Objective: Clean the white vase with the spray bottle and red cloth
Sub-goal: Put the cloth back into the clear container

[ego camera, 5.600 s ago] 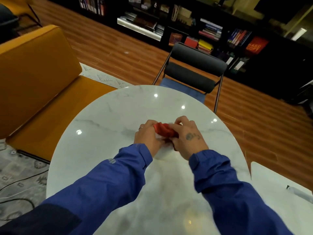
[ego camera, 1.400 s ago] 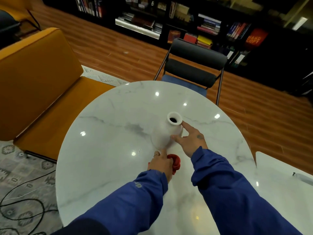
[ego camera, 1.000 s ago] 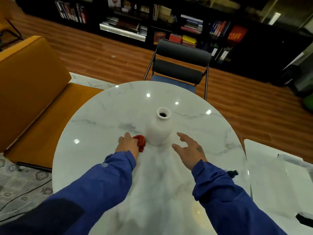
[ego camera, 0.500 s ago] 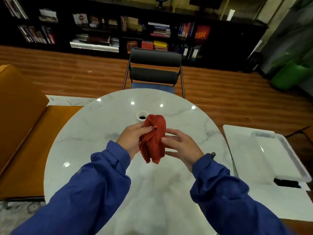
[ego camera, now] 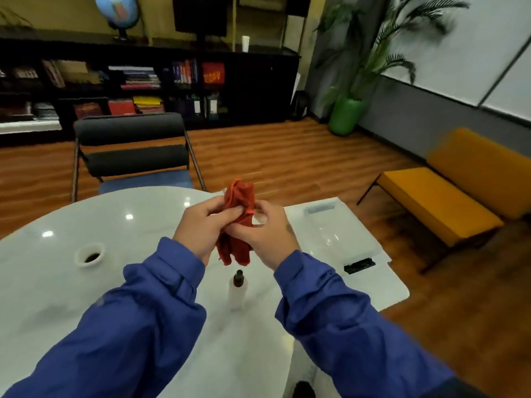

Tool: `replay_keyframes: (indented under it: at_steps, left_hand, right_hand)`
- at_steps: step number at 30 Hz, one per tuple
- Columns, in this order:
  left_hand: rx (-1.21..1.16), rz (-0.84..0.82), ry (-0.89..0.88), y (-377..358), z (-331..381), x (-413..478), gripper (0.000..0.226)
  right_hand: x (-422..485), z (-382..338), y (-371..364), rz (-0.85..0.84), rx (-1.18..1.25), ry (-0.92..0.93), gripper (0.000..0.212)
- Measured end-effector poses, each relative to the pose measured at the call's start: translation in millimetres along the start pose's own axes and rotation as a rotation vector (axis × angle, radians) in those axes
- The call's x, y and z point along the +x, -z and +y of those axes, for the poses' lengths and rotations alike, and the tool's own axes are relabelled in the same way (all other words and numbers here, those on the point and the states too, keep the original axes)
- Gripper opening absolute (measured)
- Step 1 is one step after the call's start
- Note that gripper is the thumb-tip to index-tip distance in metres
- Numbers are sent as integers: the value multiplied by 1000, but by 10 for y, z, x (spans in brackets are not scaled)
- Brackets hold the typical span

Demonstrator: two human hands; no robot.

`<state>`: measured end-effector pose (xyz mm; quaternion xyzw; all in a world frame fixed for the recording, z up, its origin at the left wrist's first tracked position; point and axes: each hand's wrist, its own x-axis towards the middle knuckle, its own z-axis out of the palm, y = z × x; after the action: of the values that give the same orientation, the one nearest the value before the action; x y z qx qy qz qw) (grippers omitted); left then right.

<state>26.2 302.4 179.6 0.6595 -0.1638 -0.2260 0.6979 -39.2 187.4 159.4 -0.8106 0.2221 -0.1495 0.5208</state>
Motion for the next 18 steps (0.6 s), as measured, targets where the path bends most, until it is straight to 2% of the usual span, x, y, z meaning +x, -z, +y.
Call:
replay_keyframes:
  at_steps: [3,6,13,16,18]
  left_hand:
    - [4,-33,-20,-559,-13,189,17]
    - [18,-71,16,-1070,-89,391,15]
    - [57,-41,252,-1998,-690,903,25]
    - [84,0,404,-2261,-1087,1047,31]
    - [83,33,510,-2412,-1323,1074,34]
  right_hand:
    - [138,192,530,56,-23,2,47]
    - [327,436,1115,28,-32,9,32]
    - [982,1416,2293,-62,-269,-64,33]
    - [1275,1870,2550,-166,-422,-75,38]
    - [1441,2124,2616,-247,-533,-82,34]
